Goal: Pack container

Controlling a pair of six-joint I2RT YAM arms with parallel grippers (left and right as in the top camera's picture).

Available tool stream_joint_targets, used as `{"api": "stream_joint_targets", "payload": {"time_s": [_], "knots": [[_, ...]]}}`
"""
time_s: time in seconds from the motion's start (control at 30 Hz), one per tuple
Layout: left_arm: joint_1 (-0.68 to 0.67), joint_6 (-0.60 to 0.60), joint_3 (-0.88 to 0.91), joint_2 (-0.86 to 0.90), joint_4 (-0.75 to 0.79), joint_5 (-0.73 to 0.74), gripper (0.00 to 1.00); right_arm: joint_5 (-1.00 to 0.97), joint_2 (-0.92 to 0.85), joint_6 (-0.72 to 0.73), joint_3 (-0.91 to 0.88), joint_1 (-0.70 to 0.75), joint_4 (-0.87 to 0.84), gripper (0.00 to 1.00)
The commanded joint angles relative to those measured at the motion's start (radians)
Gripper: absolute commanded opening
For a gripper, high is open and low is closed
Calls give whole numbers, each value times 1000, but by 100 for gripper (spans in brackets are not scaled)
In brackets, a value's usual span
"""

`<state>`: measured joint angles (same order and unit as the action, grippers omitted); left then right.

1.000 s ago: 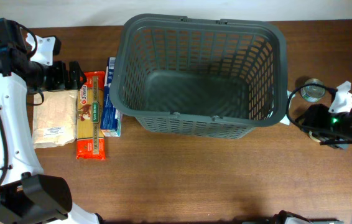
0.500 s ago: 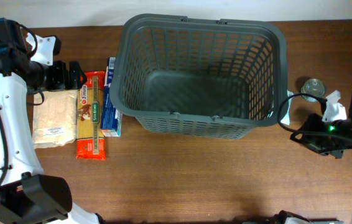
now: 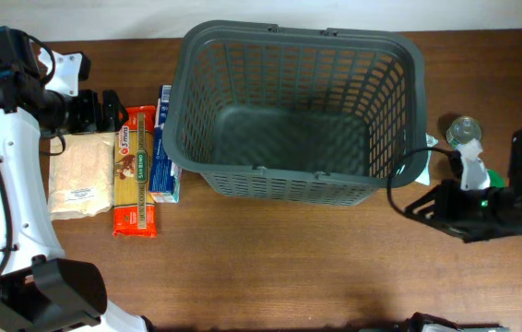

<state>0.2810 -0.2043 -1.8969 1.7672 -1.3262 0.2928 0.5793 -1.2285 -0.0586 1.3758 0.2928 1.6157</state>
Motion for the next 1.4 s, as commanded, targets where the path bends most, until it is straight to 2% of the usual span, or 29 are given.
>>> {"api": "stream_joint_targets", "payload": {"time_s": [0.0, 0.27, 0.6, 0.93, 1.13, 1.23, 1.27, 1.37], "knots": [[3, -2, 4, -2, 3, 19, 99, 43, 10, 19, -3, -45, -45, 21], [3, -2, 4, -2, -5, 19, 99, 40, -29, 98, -3, -123, -182, 17], [3, -2, 4, -2, -14, 19, 99, 39, -121, 105, -3, -137, -267, 17], [3, -2, 4, -2, -21, 24, 99, 38, -125, 91, -3, -137, -261, 18], [3, -3, 4, -2, -46, 103, 100, -20, -87, 66, -3, -137, -243, 19], [2, -15, 4, -2, -108, 145, 89, -19, -72, 66, -3, -137, -241, 21], [1, -32, 4, -2, -130, 160, 74, -19, -68, 66, -3, -137, -239, 21], [-5, -53, 4, -11, -164, 193, 52, -21, -62, 66, -3, -137, -235, 21]]}}
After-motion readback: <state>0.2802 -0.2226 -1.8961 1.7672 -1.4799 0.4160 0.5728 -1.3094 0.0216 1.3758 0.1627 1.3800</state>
